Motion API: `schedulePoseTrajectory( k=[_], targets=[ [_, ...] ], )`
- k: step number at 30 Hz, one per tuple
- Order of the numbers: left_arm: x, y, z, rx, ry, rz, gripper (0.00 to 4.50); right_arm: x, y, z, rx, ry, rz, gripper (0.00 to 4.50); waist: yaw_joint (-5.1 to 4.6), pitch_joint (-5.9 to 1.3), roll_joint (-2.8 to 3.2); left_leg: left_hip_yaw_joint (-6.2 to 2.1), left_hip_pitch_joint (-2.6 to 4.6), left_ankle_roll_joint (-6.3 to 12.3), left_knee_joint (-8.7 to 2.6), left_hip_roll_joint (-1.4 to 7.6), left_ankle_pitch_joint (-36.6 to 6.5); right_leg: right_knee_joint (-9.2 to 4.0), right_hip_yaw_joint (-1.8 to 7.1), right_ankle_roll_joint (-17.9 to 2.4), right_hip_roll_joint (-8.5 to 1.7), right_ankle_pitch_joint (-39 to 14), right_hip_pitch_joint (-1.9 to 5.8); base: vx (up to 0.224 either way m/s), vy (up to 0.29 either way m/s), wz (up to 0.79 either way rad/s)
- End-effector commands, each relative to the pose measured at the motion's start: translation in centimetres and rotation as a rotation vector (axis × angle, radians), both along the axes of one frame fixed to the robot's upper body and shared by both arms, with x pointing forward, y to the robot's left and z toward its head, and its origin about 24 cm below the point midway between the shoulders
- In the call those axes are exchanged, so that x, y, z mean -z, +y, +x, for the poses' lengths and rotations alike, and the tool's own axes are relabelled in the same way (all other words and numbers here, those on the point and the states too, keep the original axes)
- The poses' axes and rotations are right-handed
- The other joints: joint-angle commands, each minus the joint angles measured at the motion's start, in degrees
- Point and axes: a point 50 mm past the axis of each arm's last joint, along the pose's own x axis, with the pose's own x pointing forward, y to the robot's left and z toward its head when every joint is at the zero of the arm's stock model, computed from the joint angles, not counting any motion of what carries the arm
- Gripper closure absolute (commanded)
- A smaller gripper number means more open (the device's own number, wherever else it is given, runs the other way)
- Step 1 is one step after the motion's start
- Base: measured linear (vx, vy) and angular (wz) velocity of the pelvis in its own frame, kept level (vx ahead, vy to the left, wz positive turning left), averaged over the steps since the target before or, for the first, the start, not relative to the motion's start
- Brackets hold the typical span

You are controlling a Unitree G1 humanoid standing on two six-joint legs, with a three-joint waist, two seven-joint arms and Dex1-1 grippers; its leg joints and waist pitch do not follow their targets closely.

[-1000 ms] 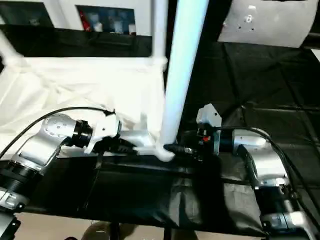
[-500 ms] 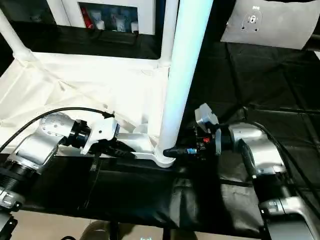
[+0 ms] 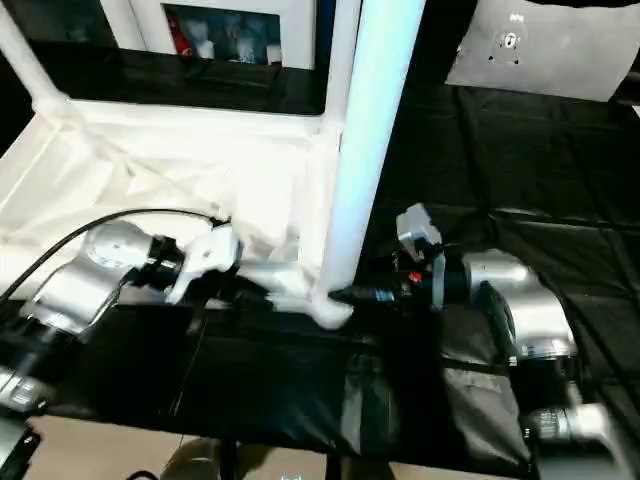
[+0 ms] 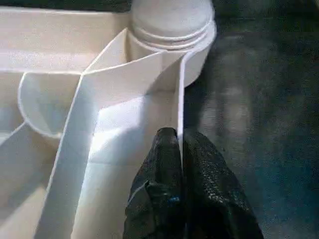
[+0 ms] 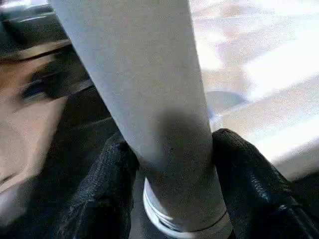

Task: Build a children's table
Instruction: Rotate leg to tighten

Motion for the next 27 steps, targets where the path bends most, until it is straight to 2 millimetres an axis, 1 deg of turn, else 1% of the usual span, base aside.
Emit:
schedulePoseTrajectory(
  k=[1, 2, 3, 4, 5, 6, 7, 8, 9, 10, 11, 12, 13, 14, 15, 16, 17, 18, 20, 21, 22, 24, 25, 26, 27],
  targets=[
    [-0.3, -2.2, 0.5, -0.041, -0.037, -0.034, 4.50, -0.1, 2.8, -0.2, -0.028, -0.003, 0.019, 2.48, -0.42, -4.15, -0.62, -0.13, 0.64, 4.10, -3.38, 1.18, -8.5, -3.84, 2.08, -10.9, -3.65, -20.9, 4.10, 0.000, 0.000, 0.00],
    [-0.3, -2.8, 0.6, -0.068, -0.036, -0.047, 4.50, 0.1, 3.4, 0.2, 0.065, -0.002, 0.017, 2.48, -0.48, -4.09, -0.28, -0.21, 0.95, 3.63, -3.46, 1.12, -9.6, -4.26, 2.07, -9.8, -3.71, -23.4, 3.84, 0.000, 0.000, 0.00],
    [-0.4, -3.3, 0.8, -0.094, -0.040, -0.058, 4.50, 0.2, 4.0, 0.6, 0.144, 0.003, 0.024, 2.48, -1.06, -3.97, -0.21, -0.22, 0.64, 2.86, -3.62, 1.15, -9.5, -4.21, 2.15, -9.8, -3.53, -22.5, 3.82, 0.000, 0.000, 0.00],
    [-0.4, -3.9, 0.9, -0.124, -0.042, -0.069, 4.50, 0.2, 4.6, 0.9, 0.213, 0.009, 0.030, 2.48, -1.48, -4.09, -0.31, -0.38, 0.51, 2.31, -3.67, 1.01, -9.8, -4.19, 2.03, -9.5, -3.55, -22.6, 4.03, 0.000, 0.000, 0.00],
    [-0.4, -4.2, 1.0, -0.139, -0.040, -0.076, 4.50, 0.3, 5.0, 1.0, 0.256, 0.011, 0.032, 2.49, -1.61, -4.16, -0.35, -0.42, 0.48, 2.31, -3.66, 0.93, -9.9, -4.24, 1.96, -9.4, -3.56, -22.6, 4.11, 0.000, 0.000, 0.00],
    [-0.4, -5.1, 1.2, -0.184, -0.044, -0.098, 4.50, 0.3, 6.0, 1.4, 0.359, 0.023, 0.044, 2.50, -1.90, -4.16, 0.14, -0.30, 0.61, 2.28, -3.62, 0.87, -10.2, -4.42, 2.07, -9.6, -3.42, -21.6, 3.92, 0.000, 0.000, 0.00],
    [-0.5, -5.9, 1.4, -0.226, -0.047, -0.118, 4.50, 0.3, 7.1, 1.8, 0.458, 0.037, 0.058, 2.50, -2.19, -4.37, 0.80, -0.28, 0.66, 1.82, -3.52, 0.85, -9.9, -4.22, 2.14, -10.4, -3.32, -19.8, 3.82, 0.000, 0.000, 0.00],
    [-0.5, -5.9, 1.4, -0.226, -0.047, -0.118, 4.50, 0.3, 7.1, 1.8, 0.458, 0.037, 0.058, 2.51, -2.46, -4.33, 0.57, -0.30, 0.58, 1.70, -3.56, 0.76, -10.2, -4.41, 2.05, -10.3, -3.33, -20.0, 3.75, 0.000, 0.000, 0.00],
    [-0.5, -6.8, 1.7, -0.279, -0.062, -0.134, 4.50, 0.1, 8.5, 2.3, 0.573, 0.084, 0.113, 2.51, -2.66, -4.42, 0.50, -0.34, 0.55, 1.75, -3.58, 0.61, -10.2, -4.36, 2.04, -10.2, -3.31, -19.4, 4.04, 0.000, 0.000, 0.00],
    [-0.6, -7.0, 1.8, -0.289, -0.065, -0.136, 4.50, 0.0, 8.7, 2.3, 0.590, 0.092, 0.120, 2.51, -2.66, -4.42, 0.50, -0.34, 0.55, 1.75, -3.58, 0.61, -10.2, -4.36, 2.04, -10.2, -3.31, -19.4, 4.04, 0.000, 0.000, 0.00],
    [-0.6, -7.3, 1.9, -0.312, -0.074, -0.140, 4.50, -0.1, 9.2, 2.5, 0.646, 0.104, 0.141, 2.51, -2.65, -4.72, 1.30, -0.39, 0.84, 1.59, -3.48, 0.67, -10.2, -4.24, 2.06, -10.6, -3.36, -18.7, 3.97, 0.000, 0.000, 0.00],
    [-0.7, -7.8, 2.0, -0.330, -0.077, -0.150, 4.50, -0.4, 9.7, 2.7, 0.684, 0.108, 0.162, 2.51, -2.90, -4.70, 1.01, -0.37, 0.80, 1.55, -3.52, 0.68, -10.3, -4.32, 1.97, -10.9, -3.16, -17.6, 3.99, 0.000, 0.000, 0.00],
    [-0.8, -8.2, 2.1, -0.351, -0.084, -0.161, 4.50, -0.5, 10.2, 2.8, 0.716, 0.108, 0.177, 2.51, -2.88, -4.67, 1.01, -0.33, 0.82, 1.65, -3.54, 0.66, -10.3, -4.36, 2.04, -11.0, -3.14, -16.9, 3.98, 0.000, 0.000, 0.00],
    [-0.9, -8.5, 2.1, -0.364, -0.089, -0.170, 4.50, -0.7, 10.4, 2.8, 0.738, 0.104, 0.188, 2.51, -2.84, -4.70, 1.09, -0.26, 0.84, 2.00, -3.56, 0.70, -10.4, -4.28, 2.09, -11.4, -3.13, -15.1, 4.07, 0.000, 0.000, 0.00],
    [-0.9, -8.9, 2.1, -0.374, -0.091, -0.177, 4.50, -0.8, 10.7, 2.7, 0.755, 0.095, 0.195, 1.96, -2.81, -5.05, 1.26, -0.28, 0.98, 2.13, -3.48, 0.78, -10.1, -4.07, 2.11, -11.6, -3.10, -14.0, 4.18, 0.000, 0.000, 0.00],
    [-1.0, -9.1, 2.1, -0.377, -0.092, -0.179, 4.50, -0.8, 10.8, 2.5, 0.755, 0.086, 0.198, 1.82, -2.83, -4.95, 1.14, -0.24, 0.75, 2.52, -3.49, 0.77, -9.5, -3.95, 2.13, -12.0, -3.05, -12.2, 4.24, 0.000, 0.000, 0.00],
    [-0.9, -9.2, 2.0, -0.375, -0.094, -0.178, 4.50, -0.7, 10.7, 2.4, 0.752, 0.084, 0.195, 1.82, -2.74, -4.97, 1.12, -0.27, 0.72, 2.79, -3.52, 0.72, -9.4, -3.86, 2.09, -12.2, -3.08, -11.5, 4.43, 0.000, 0.000, 0.00],
    [-0.8, -9.0, 2.0, -0.365, -0.103, -0.164, 4.50, -0.3, 9.9, 2.1, 0.747, 0.072, 0.177, 1.75, -2.57, -5.32, 1.04, -0.18, 0.80, 3.69, -3.38, 0.72, -8.3, -3.69, 2.21, -12.6, -3.11, -9.6, 4.62, 0.000, 0.000, 0.00],
    [-0.7, -9.0, 2.0, -0.365, -0.105, -0.159, 4.50, -0.1, 9.6, 2.1, 0.755, 0.070, 0.172, 1.51, -2.45, -5.28, 1.17, -0.20, 0.69, 4.14, -3.40, 0.75, -7.8, -3.58, 2.22, -12.8, -3.11, -8.8, 4.69, 0.000, 0.000, 0.00],
    [-0.5, -8.6, 2.0, -0.362, -0.108, -0.152, 4.50, 0.1, 8.7, 2.0, 0.763, 0.062, 0.164, 1.43, -2.37, -5.37, 1.16, -0.18, 0.69, 4.65, -3.34, 0.75, -7.5, -3.50, 2.21, -13.2, -3.14, -8.0, 4.82, 0.000, 0.000, 0.00],
    [-0.4, -8.2, 2.0, -0.354, -0.111, -0.141, 4.50, 0.2, 7.8, 2.0, 0.762, 0.047, 0.168, 1.37, -2.37, -5.37, 1.16, -0.18, 0.69, 4.65, -3.34, 0.75, -7.5, -3.50, 2.21, -13.2, -3.14, -8.0, 4.82, 0.000, 0.000, 0.00],
    [-0.1, -7.4, 1.9, -0.337, -0.114, -0.120, 4.50, 0.3, 6.2, 1.9, 0.770, 0.027, 0.171, 1.05, -2.19, -5.53, 1.31, -0.18, 0.70, 5.40, -3.23, 0.87, -7.4, -3.45, 2.23, -13.6, -3.26, -7.2, 4.97, 0.000, 0.000, 0.00],
    [0.2, -6.5, 1.7, -0.317, -0.110, -0.096, 4.50, 0.5, 4.6, 1.7, 0.716, 0.001, 0.160, 1.05, -2.21, -5.54, 1.29, -0.14, 0.65, 5.62, -3.18, 0.84, -7.0, -3.36, 2.23, -14.0, -3.20, -6.8, 4.94, 0.000, 0.000, 0.00],
    [0.2, -6.4, 1.7, -0.315, -0.110, -0.095, 4.50, 0.5, 4.5, 1.7, 0.712, -0.001, 0.159, 0.97, -2.03, -5.56, 1.34, -0.28, 0.73, 5.76, -3.23, 0.93, -7.3, -3.37, 2.14, -14.1, -3.29, -7.0, 5.09, 0.000, 0.000, 0.00],
    [0.3, -6.0, 1.6, -0.290, -0.110, -0.086, 4.50, 0.5, 3.6, 1.5, 0.678, -0.013, 0.145, 0.91, -2.06, -5.50, 1.25, -0.16, 0.63, 6.20, -3.13, 0.89, -7.6, -3.41, 2.20, -14.3, -3.20, -6.8, 5.14, 0.000, 0.000, 0.00]
  ],
)
